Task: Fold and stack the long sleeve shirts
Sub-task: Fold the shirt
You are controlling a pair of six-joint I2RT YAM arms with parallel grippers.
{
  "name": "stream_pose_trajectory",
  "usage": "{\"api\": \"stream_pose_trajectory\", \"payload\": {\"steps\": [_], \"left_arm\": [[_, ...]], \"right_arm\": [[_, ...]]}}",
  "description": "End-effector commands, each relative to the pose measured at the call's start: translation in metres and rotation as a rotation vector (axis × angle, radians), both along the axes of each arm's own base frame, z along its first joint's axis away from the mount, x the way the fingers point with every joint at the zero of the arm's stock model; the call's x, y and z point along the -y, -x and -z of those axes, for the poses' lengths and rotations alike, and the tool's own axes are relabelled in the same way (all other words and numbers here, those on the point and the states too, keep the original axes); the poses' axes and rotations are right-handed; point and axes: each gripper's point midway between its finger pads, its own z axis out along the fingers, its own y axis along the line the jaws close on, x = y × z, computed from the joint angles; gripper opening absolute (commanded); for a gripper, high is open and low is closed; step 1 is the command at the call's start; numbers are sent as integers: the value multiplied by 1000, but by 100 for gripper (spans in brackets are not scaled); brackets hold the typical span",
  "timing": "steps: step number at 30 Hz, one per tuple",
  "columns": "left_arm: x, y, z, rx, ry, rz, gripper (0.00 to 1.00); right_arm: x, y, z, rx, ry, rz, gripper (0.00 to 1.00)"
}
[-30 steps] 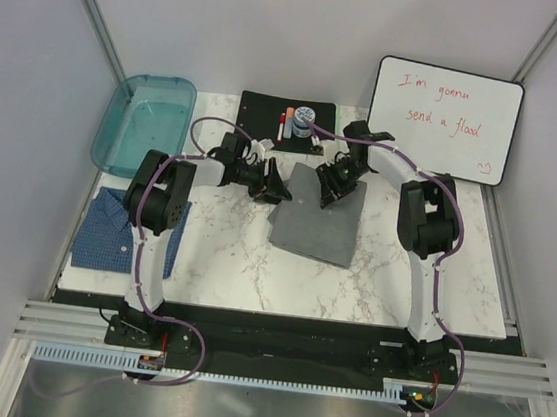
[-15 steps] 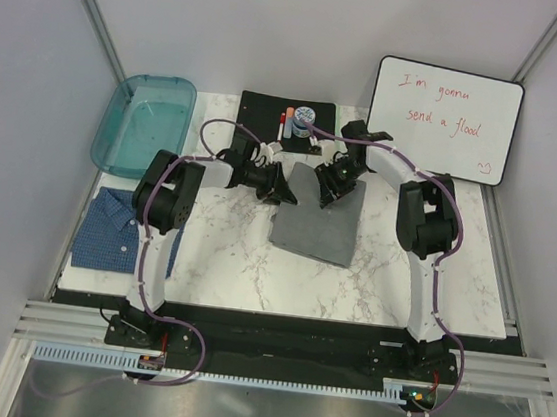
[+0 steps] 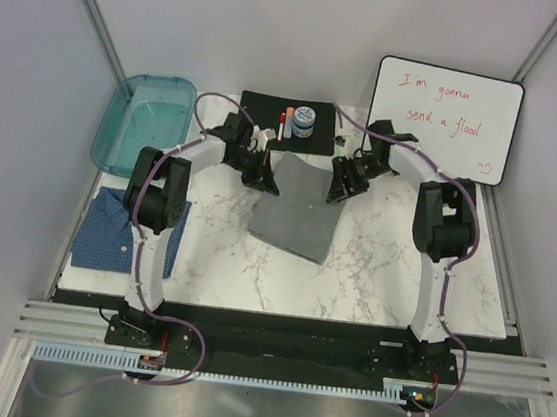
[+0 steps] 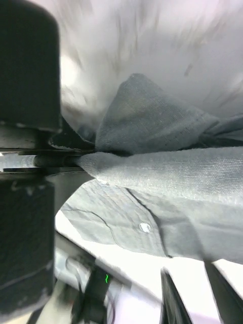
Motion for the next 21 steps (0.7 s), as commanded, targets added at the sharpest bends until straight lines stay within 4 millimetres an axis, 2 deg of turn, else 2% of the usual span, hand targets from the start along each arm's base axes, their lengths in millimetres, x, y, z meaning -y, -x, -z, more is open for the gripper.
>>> {"api": "stream_pose_trajectory", "payload": {"steps": [1, 2, 3, 4, 5, 6, 7, 9, 10, 11, 12, 13, 14, 15, 16, 18, 19, 20, 21], "left_arm": [[-49, -26, -67, 279, -254, 159, 2], [-61, -24, -73, 269, -334, 175, 2], [-63, -46, -109, 404, -368, 200, 2], [-72, -57, -114, 446, -463, 210, 2], [-80, -52, -124, 448, -518, 246, 2], [-83, -60, -138, 537, -575, 305, 2], [-87, -75, -169, 665, -695, 306, 2], [-86, -78, -195, 817, -830, 408, 2], [-77, -70, -195, 848, -922, 469, 2], [-74, -62, -212, 921, -971, 520, 2], [-68, -56, -195, 924, -1013, 575, 2], [-54, -44, -194, 957, -1065, 627, 2], [-50, -35, -194, 980, -1097, 667, 2], [-46, -24, -165, 940, -1128, 731, 2], [-32, -10, -153, 938, -1148, 780, 2], [-27, 16, -105, 812, -1150, 803, 2], [-13, 34, -85, 774, -1106, 831, 2], [-7, 49, -66, 713, -1083, 798, 2], [-9, 70, -32, 629, -1081, 835, 2]], "right_arm": [[27, 0, -70, 42, -162, 106, 60], [37, 5, -75, 43, -164, 126, 60], [41, 7, -76, 51, -164, 128, 61], [49, 8, -79, 53, -171, 143, 60], [53, 14, -82, 50, -175, 147, 61], [57, 16, -83, 47, -183, 151, 61], [60, 18, -85, 44, -192, 156, 61], [67, 24, -88, 27, -222, 174, 61], [72, 25, -88, 24, -228, 185, 61], [71, 30, -89, 12, -247, 184, 61], [70, 33, -88, 5, -254, 181, 61], [70, 36, -87, -2, -260, 177, 61], [80, 37, -84, -15, -263, 207, 61], [80, 39, -83, -24, -277, 208, 61], [84, 41, -81, -34, -283, 220, 60], [85, 49, -76, -74, -310, 233, 60], [89, 51, -73, -92, -318, 251, 60], [90, 59, -66, -127, -326, 262, 60], [92, 63, -62, -140, -328, 267, 60]]}}
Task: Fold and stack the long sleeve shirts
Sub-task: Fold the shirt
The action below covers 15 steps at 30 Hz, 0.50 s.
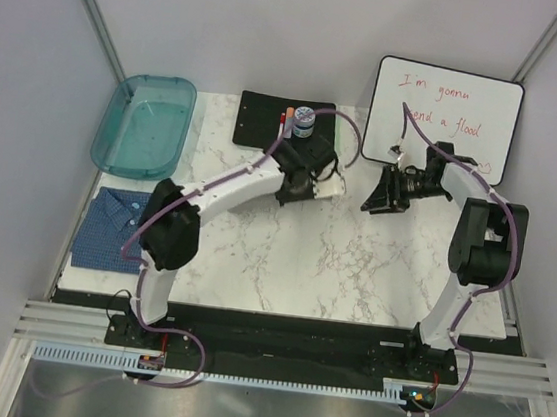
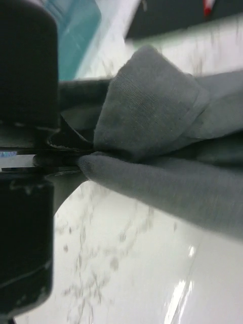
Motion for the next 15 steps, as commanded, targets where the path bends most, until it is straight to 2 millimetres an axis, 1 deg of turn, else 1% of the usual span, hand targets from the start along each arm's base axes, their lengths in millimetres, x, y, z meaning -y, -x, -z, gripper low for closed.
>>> {"api": "stream_pose_trajectory", "payload": {"steps": [1, 2, 3, 4, 5, 6, 7, 8, 9, 10, 11, 12, 13, 14, 15], "left_arm": [[6, 59, 94, -188, -87, -75, 2], [15, 76, 107, -234, -60, -111, 4], [21, 91, 121, -279, -54, -118, 5], [40, 107, 126, -311, -15, -92, 5], [50, 116, 127, -324, 10, -111, 10], [62, 121, 123, -329, 42, -107, 14], [76, 134, 120, -352, 69, -78, 18], [84, 137, 115, -354, 91, -78, 31], [96, 136, 104, -346, 123, -65, 41], [106, 145, 98, -385, 150, -48, 59], [108, 151, 89, -411, 153, -53, 88], [125, 153, 54, -443, 229, -37, 90], [135, 150, 31, -431, 290, -20, 90], [138, 153, 16, -468, 346, 0, 90], [137, 152, -15, -443, 419, 17, 90]], "right_arm": [[6, 18, -3, -38, -89, 23, 60], [7, 26, 3, -62, -93, 23, 60], [9, 29, 5, -72, -94, 24, 60], [11, 35, 7, -101, -97, 31, 60], [12, 38, 8, -105, -97, 29, 60], [14, 40, 8, -111, -99, 31, 60], [15, 44, 8, -126, -103, 37, 60], [15, 47, 7, -131, -104, 40, 60], [16, 49, 7, -144, -106, 49, 61], [15, 54, 7, -155, -107, 53, 62], [14, 58, 7, -164, -107, 56, 63], [14, 65, 9, -189, -103, 67, 65], [13, 68, 10, -196, -102, 68, 65], [13, 75, 12, -210, -99, 70, 65], [12, 78, 13, -216, -95, 71, 65]]}}
